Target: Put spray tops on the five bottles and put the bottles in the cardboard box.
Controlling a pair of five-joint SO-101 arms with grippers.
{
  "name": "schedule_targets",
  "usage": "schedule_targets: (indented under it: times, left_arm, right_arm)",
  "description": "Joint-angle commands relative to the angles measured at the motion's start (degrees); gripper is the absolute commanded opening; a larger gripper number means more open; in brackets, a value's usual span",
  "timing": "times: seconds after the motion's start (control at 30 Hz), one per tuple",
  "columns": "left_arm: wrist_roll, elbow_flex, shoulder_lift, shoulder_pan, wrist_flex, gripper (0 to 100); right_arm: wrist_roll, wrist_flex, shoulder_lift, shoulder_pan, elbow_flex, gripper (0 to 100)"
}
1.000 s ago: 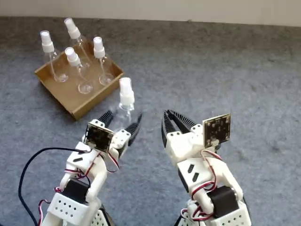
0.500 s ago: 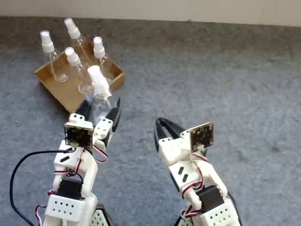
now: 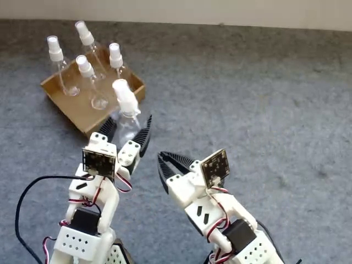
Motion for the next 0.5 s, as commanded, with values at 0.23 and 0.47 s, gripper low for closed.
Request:
schedule_targets:
  times: [0.23, 0.47]
  left_arm:
    - [0.2, 1.0, -1.3, 2.2, -1.6, 8]
    - [0.2, 1.0, -1.2, 8.5, -1.6, 8]
  right_arm:
    - [4.5, -2.0, -0.8, -5.7, 5.4, 1.9]
    - [12.7, -2.0, -0.8, -10.1, 5.6, 1.9]
